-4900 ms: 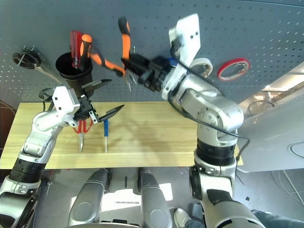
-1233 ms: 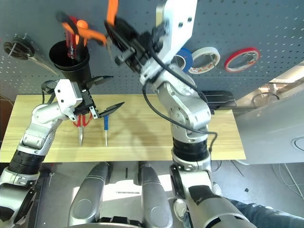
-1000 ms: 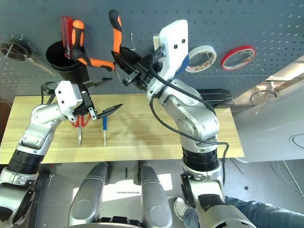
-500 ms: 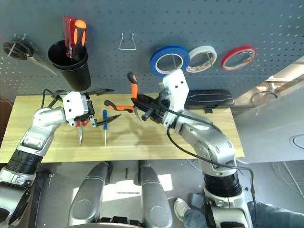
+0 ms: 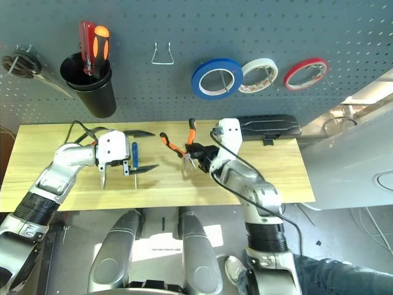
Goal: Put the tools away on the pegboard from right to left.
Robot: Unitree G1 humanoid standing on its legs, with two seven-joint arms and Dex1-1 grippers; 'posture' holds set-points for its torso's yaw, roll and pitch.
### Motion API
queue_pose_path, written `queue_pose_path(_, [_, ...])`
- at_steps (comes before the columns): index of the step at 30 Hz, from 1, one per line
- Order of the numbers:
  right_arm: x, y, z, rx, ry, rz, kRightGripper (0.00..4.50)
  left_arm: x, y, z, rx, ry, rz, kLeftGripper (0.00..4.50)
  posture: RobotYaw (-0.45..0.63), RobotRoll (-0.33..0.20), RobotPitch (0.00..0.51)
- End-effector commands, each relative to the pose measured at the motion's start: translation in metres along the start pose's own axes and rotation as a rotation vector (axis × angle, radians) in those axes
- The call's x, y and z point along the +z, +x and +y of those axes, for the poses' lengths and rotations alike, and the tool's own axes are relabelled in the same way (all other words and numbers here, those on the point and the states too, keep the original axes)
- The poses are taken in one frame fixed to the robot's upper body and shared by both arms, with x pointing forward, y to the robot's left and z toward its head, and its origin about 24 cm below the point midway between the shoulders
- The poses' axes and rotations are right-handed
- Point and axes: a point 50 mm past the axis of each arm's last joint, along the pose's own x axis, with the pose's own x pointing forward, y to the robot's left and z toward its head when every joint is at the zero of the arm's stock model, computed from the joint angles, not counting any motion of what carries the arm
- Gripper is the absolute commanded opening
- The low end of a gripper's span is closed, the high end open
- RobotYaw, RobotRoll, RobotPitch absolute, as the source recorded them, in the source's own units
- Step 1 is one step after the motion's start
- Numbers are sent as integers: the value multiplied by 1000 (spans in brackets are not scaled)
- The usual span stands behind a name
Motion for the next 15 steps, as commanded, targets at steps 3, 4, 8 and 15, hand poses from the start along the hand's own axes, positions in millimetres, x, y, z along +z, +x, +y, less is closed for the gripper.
queue_pose_path(3, [-11, 4, -16, -133, 76, 33, 442, -11, 13, -5, -28, -46, 120, 4500, 152, 0, 392])
queue_pose_path(4, [-12, 5, -18, -158, 90, 35, 442, -12, 14, -4, -23, -47, 140, 4500, 150, 0, 393])
queue_pose_path(8, [-17, 6, -26, -249, 118, 63, 442, -13, 19, -2, -15, -53, 164, 4500, 146, 0, 396])
queue_pose_path(15, [-23, 5, -33, -329, 143, 128, 442, -15, 20, -7, -29, -66, 163, 4500, 140, 0, 399])
